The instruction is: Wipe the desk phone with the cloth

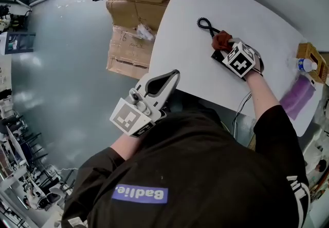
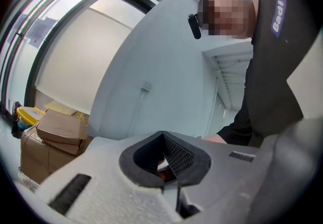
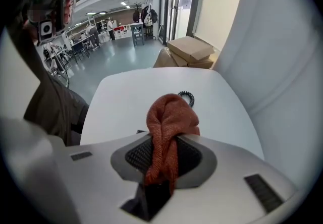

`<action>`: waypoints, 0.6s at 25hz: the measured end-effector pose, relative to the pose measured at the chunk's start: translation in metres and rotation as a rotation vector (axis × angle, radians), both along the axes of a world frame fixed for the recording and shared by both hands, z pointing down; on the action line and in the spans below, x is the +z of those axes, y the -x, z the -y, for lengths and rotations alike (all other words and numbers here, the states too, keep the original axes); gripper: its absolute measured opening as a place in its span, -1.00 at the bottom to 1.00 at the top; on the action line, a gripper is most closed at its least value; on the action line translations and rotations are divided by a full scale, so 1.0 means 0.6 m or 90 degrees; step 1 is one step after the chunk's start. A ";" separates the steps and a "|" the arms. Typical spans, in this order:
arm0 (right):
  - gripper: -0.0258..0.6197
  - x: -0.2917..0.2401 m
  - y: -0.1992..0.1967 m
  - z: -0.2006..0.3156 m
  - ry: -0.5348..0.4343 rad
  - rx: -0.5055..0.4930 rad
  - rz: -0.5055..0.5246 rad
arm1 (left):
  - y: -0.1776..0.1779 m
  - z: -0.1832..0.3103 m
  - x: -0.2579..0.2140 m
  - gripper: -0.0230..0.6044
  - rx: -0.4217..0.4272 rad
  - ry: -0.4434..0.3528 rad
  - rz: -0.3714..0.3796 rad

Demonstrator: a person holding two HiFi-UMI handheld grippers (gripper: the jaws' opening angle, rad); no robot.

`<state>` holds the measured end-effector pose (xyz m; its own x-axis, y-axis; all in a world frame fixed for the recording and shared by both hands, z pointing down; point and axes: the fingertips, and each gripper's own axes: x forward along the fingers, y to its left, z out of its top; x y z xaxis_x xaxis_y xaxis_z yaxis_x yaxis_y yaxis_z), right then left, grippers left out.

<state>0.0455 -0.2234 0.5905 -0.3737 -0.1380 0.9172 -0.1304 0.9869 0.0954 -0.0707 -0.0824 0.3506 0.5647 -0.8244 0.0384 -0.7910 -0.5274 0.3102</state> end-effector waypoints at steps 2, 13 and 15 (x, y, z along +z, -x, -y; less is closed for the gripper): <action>-0.64 -0.033 0.005 -0.030 -0.011 0.021 0.023 | -0.001 -0.008 -0.005 -0.90 0.026 -0.007 -0.003; -0.64 -0.223 0.078 -0.322 -0.084 0.174 0.162 | 0.027 -0.122 -0.011 -0.90 0.237 -0.022 0.031; -0.64 -0.250 0.092 -0.366 -0.089 0.231 0.204 | 0.030 -0.148 -0.019 -0.90 0.280 -0.032 0.027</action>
